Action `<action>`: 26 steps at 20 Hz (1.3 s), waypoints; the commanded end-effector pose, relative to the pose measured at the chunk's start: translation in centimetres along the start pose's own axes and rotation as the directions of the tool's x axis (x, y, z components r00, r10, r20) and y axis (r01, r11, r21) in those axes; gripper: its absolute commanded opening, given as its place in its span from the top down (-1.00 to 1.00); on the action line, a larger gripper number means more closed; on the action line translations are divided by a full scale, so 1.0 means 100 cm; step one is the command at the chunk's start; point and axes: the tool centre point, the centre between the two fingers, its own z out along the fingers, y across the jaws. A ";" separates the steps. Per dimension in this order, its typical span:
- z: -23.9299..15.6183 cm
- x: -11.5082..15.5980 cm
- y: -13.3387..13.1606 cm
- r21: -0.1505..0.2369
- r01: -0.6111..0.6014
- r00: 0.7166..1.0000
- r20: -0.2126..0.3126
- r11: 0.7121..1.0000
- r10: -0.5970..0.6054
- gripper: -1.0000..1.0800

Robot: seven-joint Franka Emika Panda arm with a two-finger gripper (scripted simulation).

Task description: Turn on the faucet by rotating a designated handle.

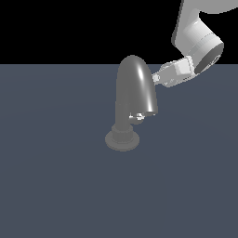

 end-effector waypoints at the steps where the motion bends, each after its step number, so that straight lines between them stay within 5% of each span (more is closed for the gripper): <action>1: -0.001 0.014 -0.003 0.016 -0.039 0.998 0.051 0.999 0.039 1.00; 11: 0.003 0.054 -0.007 0.052 -0.153 0.971 0.192 0.987 0.140 1.00; 26: 0.009 0.081 0.004 0.054 -0.161 0.968 0.202 0.985 0.147 1.00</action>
